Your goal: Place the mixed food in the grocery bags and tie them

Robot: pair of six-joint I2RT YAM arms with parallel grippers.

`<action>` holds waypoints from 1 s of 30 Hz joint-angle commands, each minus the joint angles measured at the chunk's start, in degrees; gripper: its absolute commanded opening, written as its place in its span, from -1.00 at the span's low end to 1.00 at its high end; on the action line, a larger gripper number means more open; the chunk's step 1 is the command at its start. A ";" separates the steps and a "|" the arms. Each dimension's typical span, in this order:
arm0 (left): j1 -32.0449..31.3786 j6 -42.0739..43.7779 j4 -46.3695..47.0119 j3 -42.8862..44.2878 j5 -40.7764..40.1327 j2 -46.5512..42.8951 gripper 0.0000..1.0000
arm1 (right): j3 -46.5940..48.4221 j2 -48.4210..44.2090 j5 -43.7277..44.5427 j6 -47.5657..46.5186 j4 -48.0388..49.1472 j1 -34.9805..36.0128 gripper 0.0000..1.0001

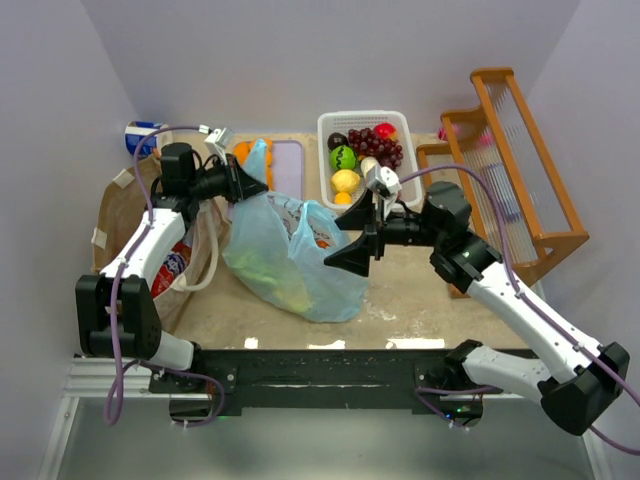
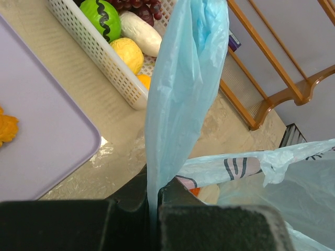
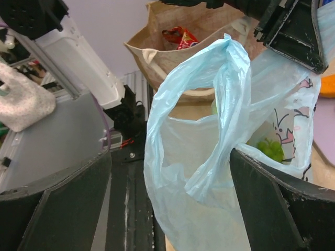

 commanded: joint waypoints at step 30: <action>-0.40 -0.05 1.64 -0.39 -0.25 -0.82 -1.00 | 6.62 4.99 40.22 -6.33 -7.21 17.40 0.13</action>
